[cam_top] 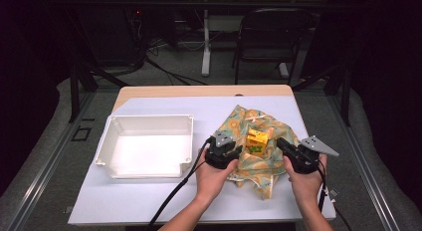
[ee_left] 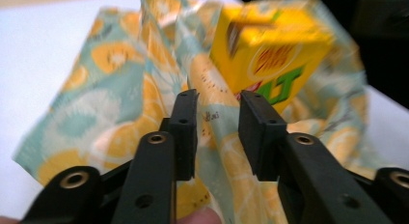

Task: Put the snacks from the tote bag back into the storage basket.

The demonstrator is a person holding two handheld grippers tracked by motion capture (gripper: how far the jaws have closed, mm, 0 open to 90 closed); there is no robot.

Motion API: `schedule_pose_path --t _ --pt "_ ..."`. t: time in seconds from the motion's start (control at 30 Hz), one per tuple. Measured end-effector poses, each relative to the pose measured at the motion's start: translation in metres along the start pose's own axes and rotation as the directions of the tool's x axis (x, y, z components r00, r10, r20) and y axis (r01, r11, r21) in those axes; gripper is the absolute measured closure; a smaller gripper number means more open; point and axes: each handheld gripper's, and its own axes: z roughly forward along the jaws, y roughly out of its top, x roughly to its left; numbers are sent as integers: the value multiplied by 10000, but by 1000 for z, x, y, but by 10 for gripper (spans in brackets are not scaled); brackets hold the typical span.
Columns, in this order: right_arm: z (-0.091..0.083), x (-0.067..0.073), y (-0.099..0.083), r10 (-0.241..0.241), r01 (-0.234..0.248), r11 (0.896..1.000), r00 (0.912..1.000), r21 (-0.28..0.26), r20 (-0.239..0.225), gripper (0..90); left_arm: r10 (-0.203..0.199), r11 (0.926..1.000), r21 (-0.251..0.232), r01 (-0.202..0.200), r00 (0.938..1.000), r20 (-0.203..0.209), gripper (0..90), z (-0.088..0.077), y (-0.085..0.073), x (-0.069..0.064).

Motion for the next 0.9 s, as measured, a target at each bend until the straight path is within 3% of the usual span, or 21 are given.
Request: schedule_pose_path --t 0.17,0.33,0.37,0.53,0.6,0.67,0.7,0.77,0.83,0.9 --pt "4 0 -6 145 -136 9993 9995 349 -270 898 59 9965 832 -21 9989 -465 826 20 -16 1" --pt "17 -3 -17 389 -361 9910 9991 1287 -194 900 -61 9875 1569 116 9994 -354 900 30 -30 6" --pt "21 -3 -20 447 -406 9876 9987 1516 -243 900 -71 9886 1502 125 9993 -362 900 30 -30 6" --pt "36 -2 -33 266 -212 9650 9995 2612 -171 900 -76 9854 1698 117 9997 -246 900 30 -31 8" --pt "40 -5 -37 274 -231 9504 9996 3102 -94 900 110 9853 1705 -57 9995 -303 900 30 -31 7" --pt "45 -8 -43 312 -257 9301 9995 3665 -91 900 78 9867 1627 -24 9994 -328 900 31 -32 6" --pt "47 -9 -46 231 -176 9246 9997 3805 -101 900 63 9868 1622 -12 9995 -311 900 31 -32 7" --pt "45 -10 -43 170 -97 9284 9997 3715 -164 876 34 9871 1600 3 9997 -232 896 29 -31 8" --pt "37 -11 -35 85 10 9482 9996 3177 -286 807 282 9916 1275 -219 9985 -478 835 24 -31 5" --pt "26 -10 -25 -163 304 9701 9980 2410 -604 717 189 9947 1018 -147 9990 -402 789 16 -29 5"
